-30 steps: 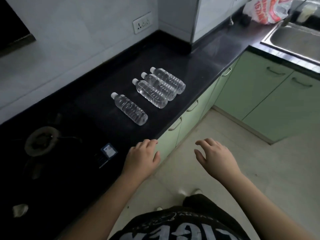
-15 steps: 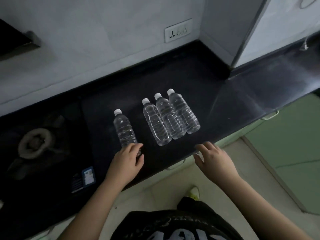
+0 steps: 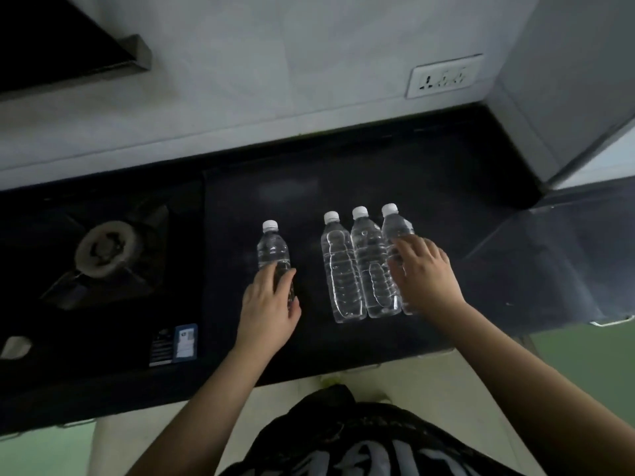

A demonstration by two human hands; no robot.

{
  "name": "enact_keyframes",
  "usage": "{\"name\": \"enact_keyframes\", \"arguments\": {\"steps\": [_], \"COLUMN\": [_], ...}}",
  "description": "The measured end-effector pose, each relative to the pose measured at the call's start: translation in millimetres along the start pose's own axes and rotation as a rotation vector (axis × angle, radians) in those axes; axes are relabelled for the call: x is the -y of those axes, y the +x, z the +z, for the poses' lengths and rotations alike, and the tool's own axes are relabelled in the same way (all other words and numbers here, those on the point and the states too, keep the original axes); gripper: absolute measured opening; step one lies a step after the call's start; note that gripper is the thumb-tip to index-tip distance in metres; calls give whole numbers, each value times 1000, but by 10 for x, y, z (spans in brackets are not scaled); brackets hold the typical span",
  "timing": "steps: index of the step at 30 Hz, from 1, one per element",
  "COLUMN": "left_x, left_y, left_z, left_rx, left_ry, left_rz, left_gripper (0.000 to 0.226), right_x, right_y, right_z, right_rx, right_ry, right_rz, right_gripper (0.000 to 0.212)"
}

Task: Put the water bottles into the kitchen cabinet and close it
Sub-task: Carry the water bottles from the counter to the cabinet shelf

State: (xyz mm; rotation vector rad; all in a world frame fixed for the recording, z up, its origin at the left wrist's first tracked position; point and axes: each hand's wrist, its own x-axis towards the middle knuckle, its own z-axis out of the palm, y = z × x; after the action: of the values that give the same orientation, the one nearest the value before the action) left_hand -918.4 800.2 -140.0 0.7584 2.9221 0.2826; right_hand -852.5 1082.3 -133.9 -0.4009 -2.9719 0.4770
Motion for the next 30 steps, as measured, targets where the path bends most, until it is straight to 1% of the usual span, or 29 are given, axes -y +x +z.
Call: {"name": "enact_keyframes", "arguments": {"steps": [2,5,6,10,17,24,26,28,30], "left_x": [34,19,1,-32,113,59,-1,-75,-151], "left_y": [131,300,325,331,300,-18,-194,-370,-529], "left_z": [84,207,243,321,378,388,394,403,413], "left_rx": [7,87,97,62,36,55,69,74,80], "left_ry": [-19,-94,-102,-99,-162,-153,-155,-180,-219], "left_rz": [-71,-227,-248,-236,-209,-184,-191,-209,-252], "left_gripper": [65,78,79,79,79,77,78,79,86], "right_x": [-20,-82,-98,-108,-101,-191,-218,-270,-331], "right_y": [107,138,115,109,67,-316,-496,-678,-844], "right_z": [97,255,297,318,353,327,287,234,183], "right_rx": [22,164,193,165,143,163,176,210,236], "right_ry": [77,100,96,131,114,96,72,31,-6], "right_rz": [81,185,197,222,202,165,139,94,70], "right_gripper": [47,57,59,56,55,55,58,67,74]}}
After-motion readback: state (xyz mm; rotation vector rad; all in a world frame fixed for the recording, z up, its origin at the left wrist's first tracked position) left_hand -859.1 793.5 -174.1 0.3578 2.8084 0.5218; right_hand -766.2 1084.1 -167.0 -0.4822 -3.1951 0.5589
